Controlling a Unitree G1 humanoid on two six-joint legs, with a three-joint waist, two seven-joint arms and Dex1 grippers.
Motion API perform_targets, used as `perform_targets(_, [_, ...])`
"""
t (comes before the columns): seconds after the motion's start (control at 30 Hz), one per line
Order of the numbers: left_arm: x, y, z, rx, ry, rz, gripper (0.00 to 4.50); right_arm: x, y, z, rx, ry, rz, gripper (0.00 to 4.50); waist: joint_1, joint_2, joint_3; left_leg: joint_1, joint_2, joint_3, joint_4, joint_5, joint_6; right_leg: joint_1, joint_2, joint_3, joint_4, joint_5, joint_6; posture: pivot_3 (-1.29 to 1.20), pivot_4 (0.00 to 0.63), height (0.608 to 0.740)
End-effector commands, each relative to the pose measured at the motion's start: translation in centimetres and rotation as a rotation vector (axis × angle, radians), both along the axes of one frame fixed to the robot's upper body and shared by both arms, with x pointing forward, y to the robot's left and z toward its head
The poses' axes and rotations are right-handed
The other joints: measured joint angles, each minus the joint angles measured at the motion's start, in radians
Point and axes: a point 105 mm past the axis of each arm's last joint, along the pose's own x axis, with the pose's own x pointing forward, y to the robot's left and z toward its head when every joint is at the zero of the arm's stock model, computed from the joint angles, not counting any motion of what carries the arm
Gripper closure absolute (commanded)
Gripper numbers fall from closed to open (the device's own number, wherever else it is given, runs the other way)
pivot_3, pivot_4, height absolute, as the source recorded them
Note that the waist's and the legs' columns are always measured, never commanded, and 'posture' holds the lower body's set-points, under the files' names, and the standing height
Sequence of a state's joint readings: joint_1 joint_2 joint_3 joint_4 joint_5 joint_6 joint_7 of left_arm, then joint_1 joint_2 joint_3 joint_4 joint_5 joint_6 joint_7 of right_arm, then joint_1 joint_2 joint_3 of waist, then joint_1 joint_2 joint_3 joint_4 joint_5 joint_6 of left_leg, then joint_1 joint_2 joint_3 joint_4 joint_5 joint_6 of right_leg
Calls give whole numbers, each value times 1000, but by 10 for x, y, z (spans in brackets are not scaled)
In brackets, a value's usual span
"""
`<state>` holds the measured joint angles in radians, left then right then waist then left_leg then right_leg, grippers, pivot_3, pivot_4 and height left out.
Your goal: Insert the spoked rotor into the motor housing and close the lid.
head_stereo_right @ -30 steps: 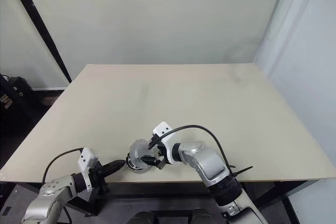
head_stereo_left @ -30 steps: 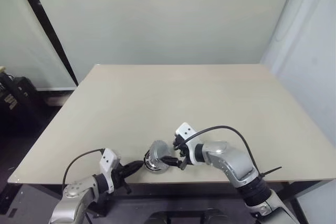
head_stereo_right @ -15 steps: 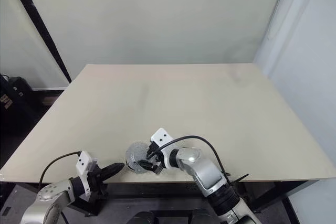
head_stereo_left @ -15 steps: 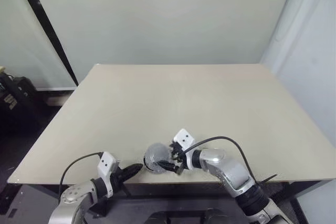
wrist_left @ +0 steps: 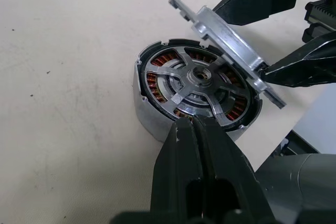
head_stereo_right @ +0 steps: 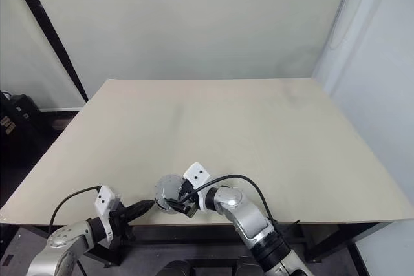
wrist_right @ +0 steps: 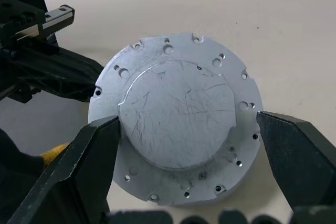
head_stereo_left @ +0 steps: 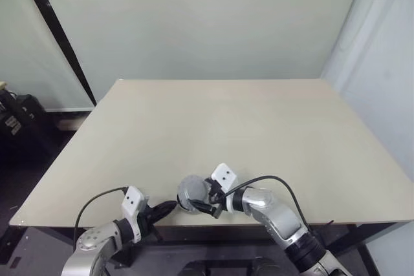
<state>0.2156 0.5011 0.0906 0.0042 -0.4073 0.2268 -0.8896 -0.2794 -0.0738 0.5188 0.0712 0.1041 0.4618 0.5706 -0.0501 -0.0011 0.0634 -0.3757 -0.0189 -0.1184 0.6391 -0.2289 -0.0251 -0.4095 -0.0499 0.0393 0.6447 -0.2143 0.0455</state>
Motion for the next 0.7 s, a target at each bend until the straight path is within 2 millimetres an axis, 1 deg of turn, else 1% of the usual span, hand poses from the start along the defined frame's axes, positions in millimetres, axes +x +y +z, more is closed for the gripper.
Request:
perform_targets(0.03, [6,-5,13,-1,-55,-19,4500,1,8,7,50,-35,21,28,0,0,0,0,0,0,0,0,0,0,0,0,0,0,0,0,0,740])
perform_targets(0.2, [6,-6,14,0,-56,-17,4500,-1,18,0,55,-23,47,28,0,0,0,0,0,0,0,0,0,0,0,0,0,0,0,0,0,740])
perform_targets(0.37, [5,-4,15,7,-58,-5,4500,2,22,-6,40,-33,55,28,0,0,0,1,0,0,0,0,0,0,0,0,0,0,0,0,0,740])
perform_targets(0.53, [5,0,16,17,-66,22,4500,5,26,-3,46,-56,54,28,0,0,0,1,0,0,0,0,0,0,0,0,0,0,0,0,0,740])
perform_targets(0.7, [11,5,18,25,-87,68,4500,6,28,-1,43,-83,61,28,0,0,0,1,0,0,0,0,0,0,0,0,0,0,0,0,0,740])
